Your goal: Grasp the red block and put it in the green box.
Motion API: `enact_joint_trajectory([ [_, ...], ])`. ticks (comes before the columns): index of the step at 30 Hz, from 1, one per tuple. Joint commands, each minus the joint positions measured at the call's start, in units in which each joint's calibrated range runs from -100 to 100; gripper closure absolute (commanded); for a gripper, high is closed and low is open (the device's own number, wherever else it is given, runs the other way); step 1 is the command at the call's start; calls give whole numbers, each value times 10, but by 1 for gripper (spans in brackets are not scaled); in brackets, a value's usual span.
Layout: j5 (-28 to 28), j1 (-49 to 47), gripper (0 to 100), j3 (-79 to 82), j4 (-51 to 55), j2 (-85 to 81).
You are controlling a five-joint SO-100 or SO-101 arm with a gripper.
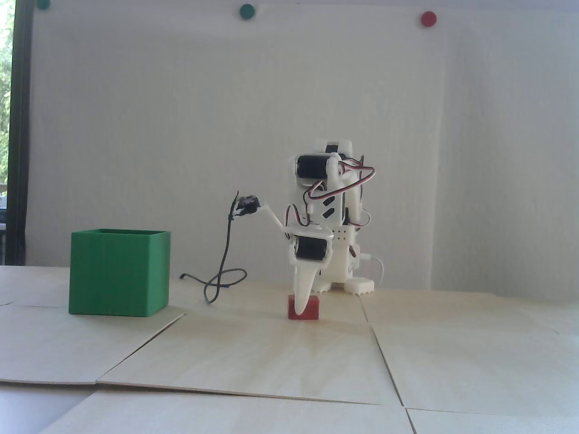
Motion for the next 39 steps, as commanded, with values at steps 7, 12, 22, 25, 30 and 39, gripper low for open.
enact_joint_trajectory([
  [7,30,-19,98,-3,25,-26],
  [12,48,-6,98,-5,25,-52],
  [22,45,38,98,-5,25,-246],
  [25,43,55,98,-5,25,-284],
  [30,42,102,98,-28,24,-314],
  [39,47,194,98,-230,-2,-273],
])
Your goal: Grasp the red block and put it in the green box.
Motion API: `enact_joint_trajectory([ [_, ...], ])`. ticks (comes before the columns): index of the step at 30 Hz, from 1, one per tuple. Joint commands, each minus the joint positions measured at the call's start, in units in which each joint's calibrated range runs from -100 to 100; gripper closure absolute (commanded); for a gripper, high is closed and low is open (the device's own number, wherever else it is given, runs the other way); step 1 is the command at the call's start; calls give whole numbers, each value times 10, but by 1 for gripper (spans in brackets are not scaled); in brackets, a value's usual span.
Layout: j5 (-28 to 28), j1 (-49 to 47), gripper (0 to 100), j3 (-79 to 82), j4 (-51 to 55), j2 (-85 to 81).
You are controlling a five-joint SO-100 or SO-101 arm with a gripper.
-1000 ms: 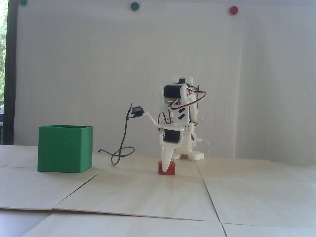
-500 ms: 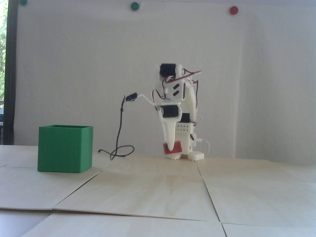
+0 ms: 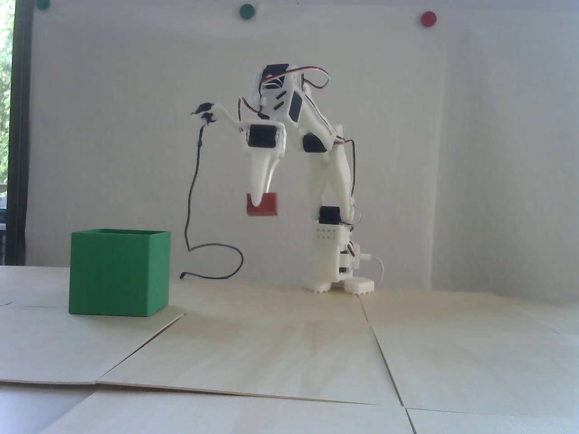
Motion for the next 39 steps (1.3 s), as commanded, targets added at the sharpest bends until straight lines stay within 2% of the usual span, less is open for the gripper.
enact_joint_trajectory([
  [1,3,58,98,-162,-24,-15],
  [5,4,111,98,-214,-154,46],
  [11,34,160,98,-220,-329,108],
  [19,48,190,98,-220,-457,137],
  [25,69,185,98,-216,-424,137],
  [35,110,170,98,-213,-260,138],
  [39,110,166,98,-213,-234,138],
])
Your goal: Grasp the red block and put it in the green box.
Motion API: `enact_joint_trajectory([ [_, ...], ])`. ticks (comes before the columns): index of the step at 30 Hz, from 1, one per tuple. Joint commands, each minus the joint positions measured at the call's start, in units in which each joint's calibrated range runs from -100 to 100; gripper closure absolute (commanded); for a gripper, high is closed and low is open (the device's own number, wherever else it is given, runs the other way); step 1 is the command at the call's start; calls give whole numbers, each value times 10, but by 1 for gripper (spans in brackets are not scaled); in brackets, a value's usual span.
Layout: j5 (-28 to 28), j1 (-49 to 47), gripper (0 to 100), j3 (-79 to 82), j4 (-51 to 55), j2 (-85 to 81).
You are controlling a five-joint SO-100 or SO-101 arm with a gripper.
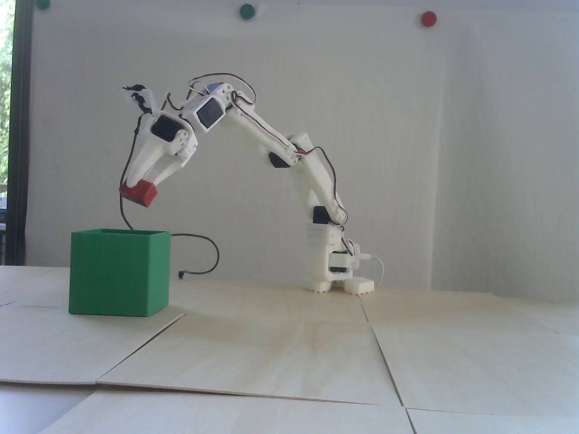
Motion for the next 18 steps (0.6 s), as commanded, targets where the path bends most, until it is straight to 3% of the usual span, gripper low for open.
enact_joint_trajectory([
  [1,6,-13,98,-44,41,-17],
  [6,7,-18,96,-44,41,-17],
  [10,7,-18,84,-44,47,-17],
  [18,7,-18,86,-44,44,-17],
])
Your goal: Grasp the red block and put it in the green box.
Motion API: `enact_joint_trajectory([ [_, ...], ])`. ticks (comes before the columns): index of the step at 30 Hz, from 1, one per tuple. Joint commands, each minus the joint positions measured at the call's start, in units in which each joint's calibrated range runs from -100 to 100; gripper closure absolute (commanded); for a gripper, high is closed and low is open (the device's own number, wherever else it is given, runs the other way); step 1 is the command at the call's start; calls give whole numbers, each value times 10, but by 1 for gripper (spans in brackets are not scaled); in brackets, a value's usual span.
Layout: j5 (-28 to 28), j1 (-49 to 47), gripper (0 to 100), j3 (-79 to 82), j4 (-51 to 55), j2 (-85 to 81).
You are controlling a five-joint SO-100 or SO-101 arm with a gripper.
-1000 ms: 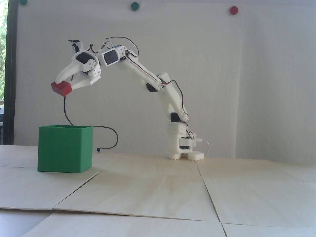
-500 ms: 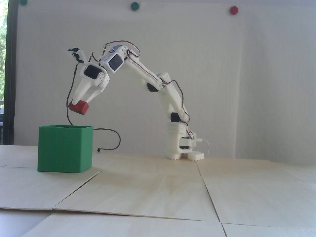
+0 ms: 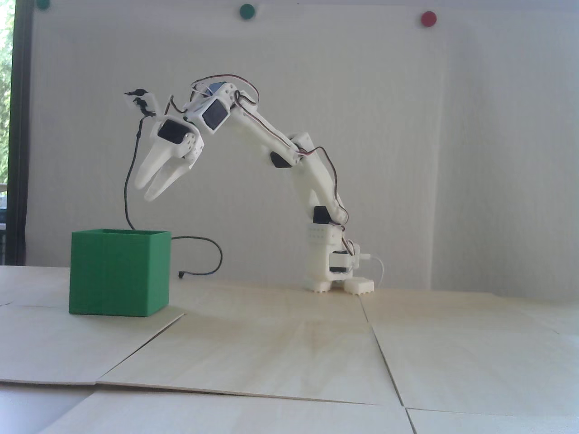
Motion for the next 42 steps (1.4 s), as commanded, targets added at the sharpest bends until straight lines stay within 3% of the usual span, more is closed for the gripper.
enact_joint_trajectory([
  [1,4,-6,88,-43,-1,-17],
  [4,5,-7,99,-43,1,-17],
  [10,6,-25,98,-48,36,-19],
  [17,28,-97,98,-50,252,-27],
  [22,3,-140,98,-44,249,-36],
  [27,-66,-186,98,-51,249,-57],
  [34,-204,-264,98,-36,249,-117],
  [36,-182,-292,98,-11,249,-135],
  [38,-124,-323,98,19,249,-156],
  [42,48,-377,98,103,249,-204],
])
